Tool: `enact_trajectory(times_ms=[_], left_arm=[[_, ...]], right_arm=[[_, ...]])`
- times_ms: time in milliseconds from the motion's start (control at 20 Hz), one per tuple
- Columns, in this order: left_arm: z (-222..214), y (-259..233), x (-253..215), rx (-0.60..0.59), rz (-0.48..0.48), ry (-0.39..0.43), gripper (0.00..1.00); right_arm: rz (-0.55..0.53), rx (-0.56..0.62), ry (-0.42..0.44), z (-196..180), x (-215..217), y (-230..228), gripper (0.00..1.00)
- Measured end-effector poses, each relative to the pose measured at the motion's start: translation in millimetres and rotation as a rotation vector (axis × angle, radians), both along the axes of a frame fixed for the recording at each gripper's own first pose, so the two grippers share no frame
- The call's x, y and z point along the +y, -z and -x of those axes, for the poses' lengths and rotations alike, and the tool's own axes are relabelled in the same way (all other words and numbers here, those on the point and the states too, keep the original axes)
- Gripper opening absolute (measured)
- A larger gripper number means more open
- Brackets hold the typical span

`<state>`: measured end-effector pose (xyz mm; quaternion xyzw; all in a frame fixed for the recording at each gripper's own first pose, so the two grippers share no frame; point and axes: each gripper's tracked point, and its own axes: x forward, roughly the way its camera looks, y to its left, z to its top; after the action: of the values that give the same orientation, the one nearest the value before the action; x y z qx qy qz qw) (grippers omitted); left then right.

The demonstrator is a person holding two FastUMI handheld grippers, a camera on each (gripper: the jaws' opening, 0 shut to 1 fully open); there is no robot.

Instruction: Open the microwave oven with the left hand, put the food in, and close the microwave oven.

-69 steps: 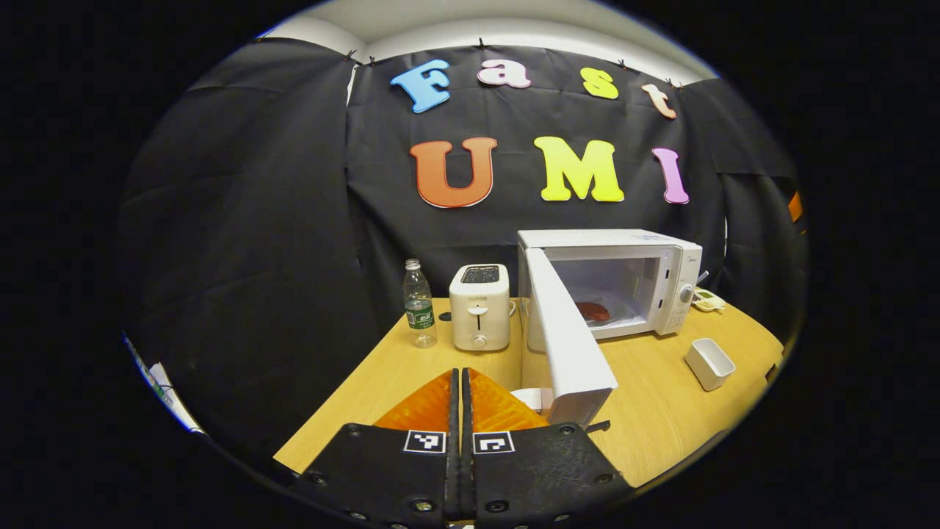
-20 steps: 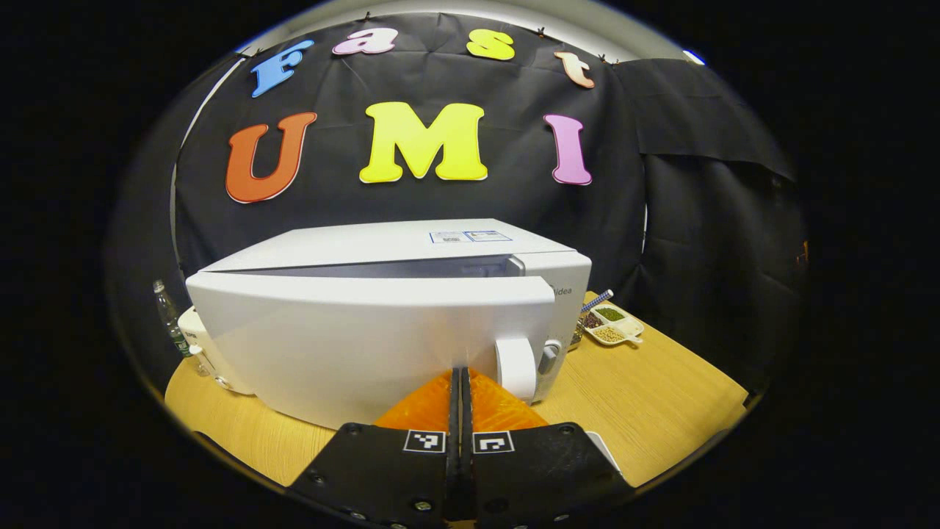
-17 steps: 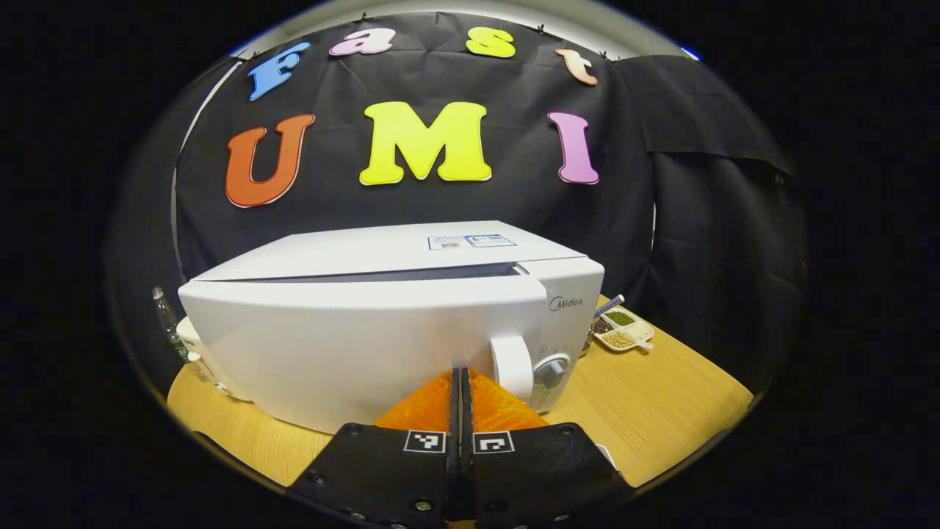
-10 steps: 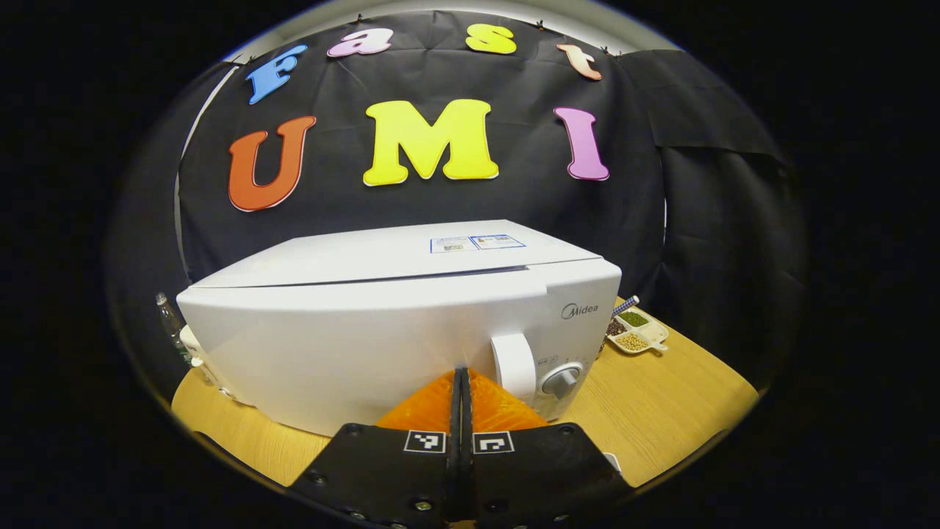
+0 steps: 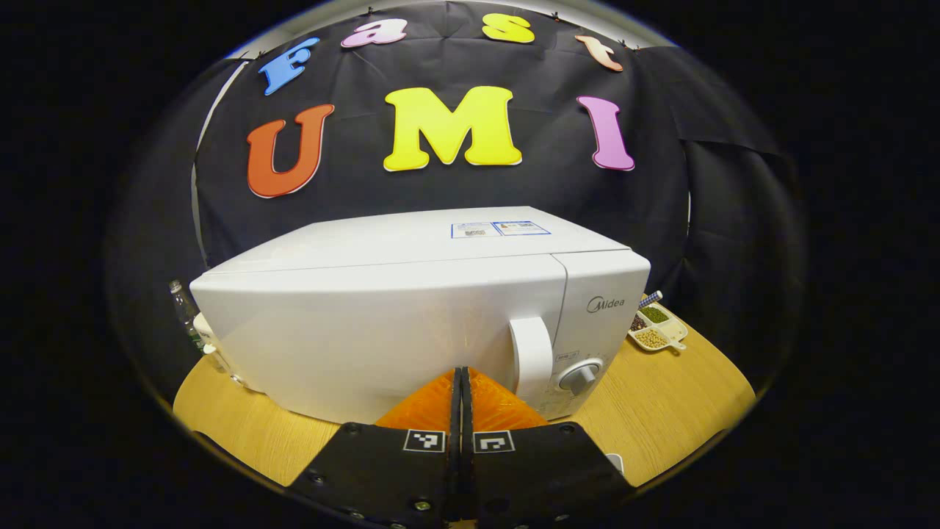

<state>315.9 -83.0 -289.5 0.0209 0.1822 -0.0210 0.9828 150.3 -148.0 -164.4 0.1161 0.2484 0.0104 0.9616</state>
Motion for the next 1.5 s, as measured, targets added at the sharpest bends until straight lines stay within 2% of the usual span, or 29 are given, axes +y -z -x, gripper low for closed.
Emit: enact_trajectory(times_ms=[50,200,450,700,900,1000,1050,1100,1150,1200,1250,1500], left_arm=[[4.3,-4.7,11.1,-0.022,-0.061,-0.034,0.01],[30.7,-16.4,37.3,-0.038,-0.17,-0.072,0.94],[84.1,-72.2,34.0,-0.094,-0.109,0.024,0.95],[165.1,-136.0,49.3,-0.154,-0.017,0.097,0.95],[212.3,-184.9,98.6,-0.231,0.015,0.038,0.95],[228.4,-200.9,112.8,-0.245,0.053,0.034,0.95],[234.9,-209.6,121.8,-0.255,0.062,0.023,0.95],[238.9,-218.7,129.9,-0.263,0.065,0.013,0.95],[242.9,-226.8,138.0,-0.276,0.065,0.001,0.95],[247.0,-238.3,142.6,-0.303,0.061,-0.007,0.94],[251.1,-246.6,144.6,-0.316,0.058,-0.007,0.93],[260.9,-273.6,148.2,-0.334,0.094,0.008,0.92]], right_arm=[[0.006,-0.006,-0.002,-1.5,0.1,-0.4,1.0],[0.043,-0.016,0.015,-1.7,-1.8,-0.4,1.0],[0.118,-0.06,0.081,13.0,2.8,-14.8,1.0],[0.19,-0.133,0.118,41.9,30.5,-44.3,1.0],[0.228,-0.188,0.132,60.7,62.2,-69.0,1.0],[0.232,-0.22,0.128,69.7,85.0,-82.6,1.0],[0.23,-0.241,0.12,72.7,97.6,-90.2,0.9],[0.229,-0.261,0.109,76.2,110.6,-97.5,0.9],[0.227,-0.283,0.092,77.8,123.3,-105.8,1.0],[0.226,-0.304,0.071,79.8,136.8,-114.2,0.91],[0.228,-0.328,0.055,81.6,147.8,-124.6,1.0],[0.265,-0.425,0.011,90.3,179.2,-167.2,1.0]])
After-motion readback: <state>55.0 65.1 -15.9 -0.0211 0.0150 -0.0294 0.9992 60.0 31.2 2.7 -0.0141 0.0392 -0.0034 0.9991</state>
